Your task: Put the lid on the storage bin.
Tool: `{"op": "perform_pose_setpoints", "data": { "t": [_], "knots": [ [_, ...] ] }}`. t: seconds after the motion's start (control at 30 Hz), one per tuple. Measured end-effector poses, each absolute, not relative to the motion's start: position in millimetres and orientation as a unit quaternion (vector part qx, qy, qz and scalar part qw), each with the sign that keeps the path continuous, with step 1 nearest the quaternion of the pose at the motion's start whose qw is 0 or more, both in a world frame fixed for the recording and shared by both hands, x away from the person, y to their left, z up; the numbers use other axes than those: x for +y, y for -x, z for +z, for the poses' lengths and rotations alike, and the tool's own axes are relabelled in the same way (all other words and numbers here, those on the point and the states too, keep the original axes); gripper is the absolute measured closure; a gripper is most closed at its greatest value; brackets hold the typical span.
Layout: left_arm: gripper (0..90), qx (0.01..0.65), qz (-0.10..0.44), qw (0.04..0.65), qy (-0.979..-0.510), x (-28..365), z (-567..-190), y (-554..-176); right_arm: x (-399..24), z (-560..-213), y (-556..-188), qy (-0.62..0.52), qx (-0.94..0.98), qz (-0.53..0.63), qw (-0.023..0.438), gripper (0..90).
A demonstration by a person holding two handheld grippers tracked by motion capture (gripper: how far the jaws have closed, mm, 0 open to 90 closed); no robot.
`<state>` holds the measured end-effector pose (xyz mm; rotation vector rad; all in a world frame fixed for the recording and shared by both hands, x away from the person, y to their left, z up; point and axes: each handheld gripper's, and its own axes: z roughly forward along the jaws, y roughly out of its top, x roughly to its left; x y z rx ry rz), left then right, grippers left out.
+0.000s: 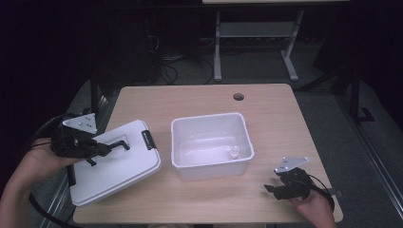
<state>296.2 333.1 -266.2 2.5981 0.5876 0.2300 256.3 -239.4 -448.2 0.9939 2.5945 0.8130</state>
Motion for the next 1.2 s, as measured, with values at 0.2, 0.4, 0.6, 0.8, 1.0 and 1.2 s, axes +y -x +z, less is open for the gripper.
{"op": "perform_pose_setpoints", "data": {
  "t": [0.2, 0.4, 0.6, 0.8, 1.0, 1.2],
  "knots": [
    [84.3, 0.202, 0.086, 0.237, -0.946, 322, -256, -298, -239, -448, -256, -0.339, 0.89, 0.278, 0.126, 31.8],
    [84.3, 0.19, 0.086, 0.242, -0.948, 310, -250, -303, -240, -447, -255, -0.339, 0.889, 0.28, 0.127, 31.8],
    [84.3, 0.185, 0.088, 0.237, -0.949, 301, -245, -308, -242, -445, -254, -0.341, 0.888, 0.279, 0.131, 31.8],
    [84.3, 0.176, 0.082, 0.24, -0.951, 289, -243, -312, -243, -446, -254, -0.34, 0.888, 0.282, 0.13, 31.9],
    [84.3, 0.164, 0.077, 0.233, -0.956, 272, -239, -317, -244, -445, -253, -0.344, 0.886, 0.284, 0.128, 31.8],
    [84.3, 0.156, 0.077, 0.237, -0.956, 258, -234, -320, -243, -445, -254, -0.34, 0.887, 0.286, 0.128, 31.7]
  ]
}}
